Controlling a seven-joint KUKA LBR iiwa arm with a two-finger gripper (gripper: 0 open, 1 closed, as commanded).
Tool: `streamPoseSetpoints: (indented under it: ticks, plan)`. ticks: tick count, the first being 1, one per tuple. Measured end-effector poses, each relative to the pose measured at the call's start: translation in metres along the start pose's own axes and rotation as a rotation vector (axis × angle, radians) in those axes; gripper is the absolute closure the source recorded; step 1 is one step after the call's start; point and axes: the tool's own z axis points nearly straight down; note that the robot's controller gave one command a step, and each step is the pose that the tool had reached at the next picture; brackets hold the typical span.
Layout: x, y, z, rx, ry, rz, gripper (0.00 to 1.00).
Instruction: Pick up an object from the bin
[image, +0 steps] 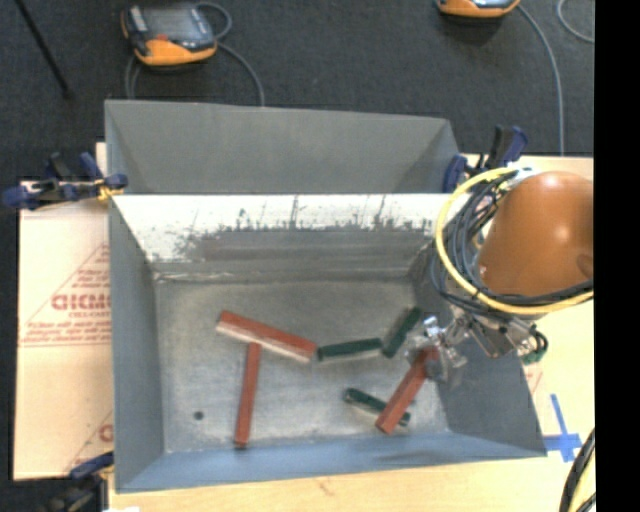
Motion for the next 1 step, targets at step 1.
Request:
streamPoseSetpoints:
  ticks: [1]
  plan:
    - [0.0026,-0.0018,-0.0167,-0.003,0.006,-0.088,1.00]
